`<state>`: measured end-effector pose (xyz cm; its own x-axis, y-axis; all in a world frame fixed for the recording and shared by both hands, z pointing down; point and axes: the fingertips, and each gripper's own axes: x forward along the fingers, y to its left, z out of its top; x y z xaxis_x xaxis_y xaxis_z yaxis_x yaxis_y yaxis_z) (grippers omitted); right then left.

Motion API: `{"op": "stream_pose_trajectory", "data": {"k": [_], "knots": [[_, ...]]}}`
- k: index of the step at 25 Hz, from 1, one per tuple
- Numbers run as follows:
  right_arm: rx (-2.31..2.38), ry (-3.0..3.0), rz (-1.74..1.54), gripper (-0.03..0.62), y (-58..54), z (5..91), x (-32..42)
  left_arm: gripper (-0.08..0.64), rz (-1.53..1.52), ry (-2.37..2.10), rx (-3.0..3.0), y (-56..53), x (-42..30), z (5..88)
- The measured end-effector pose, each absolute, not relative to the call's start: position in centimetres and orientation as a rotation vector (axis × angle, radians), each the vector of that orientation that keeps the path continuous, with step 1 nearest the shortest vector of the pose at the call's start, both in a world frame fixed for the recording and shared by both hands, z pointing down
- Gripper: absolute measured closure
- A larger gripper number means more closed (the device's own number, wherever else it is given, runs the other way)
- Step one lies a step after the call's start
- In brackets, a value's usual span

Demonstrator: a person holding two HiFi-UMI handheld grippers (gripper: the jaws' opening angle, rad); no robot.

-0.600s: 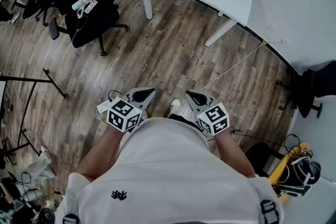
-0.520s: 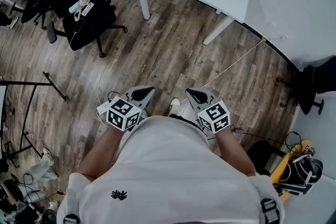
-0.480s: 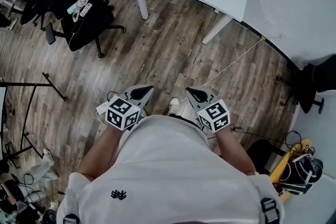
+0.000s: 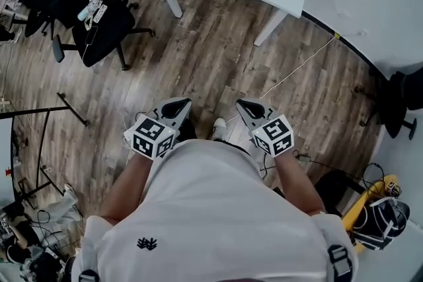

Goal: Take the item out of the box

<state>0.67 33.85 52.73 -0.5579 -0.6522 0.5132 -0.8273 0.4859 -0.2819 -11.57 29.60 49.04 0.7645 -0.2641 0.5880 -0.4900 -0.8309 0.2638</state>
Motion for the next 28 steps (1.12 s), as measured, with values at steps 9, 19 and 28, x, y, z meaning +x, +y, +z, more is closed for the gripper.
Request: {"op": "stream_pose_trajectory", "data": {"k": [9, 19, 28], "knots": [[1.351, -2.321, 0.755, 0.532, 25.2, 53.3, 2.0, 0.52, 0.702, -0.489, 2.54, 19.9, -9.8, 51.0], [1.441, -2.222, 0.788, 0.54, 11.1, 52.2, 2.3, 0.5, 0.711, -0.387, 2.595, 3.1, -8.1, 50.6], [1.382, -2.238, 0.761, 0.54, 2.5, 52.0, 2.6, 0.479, 0.711, -0.532, 2.587, -8.5, -7.4, 51.1]]}}
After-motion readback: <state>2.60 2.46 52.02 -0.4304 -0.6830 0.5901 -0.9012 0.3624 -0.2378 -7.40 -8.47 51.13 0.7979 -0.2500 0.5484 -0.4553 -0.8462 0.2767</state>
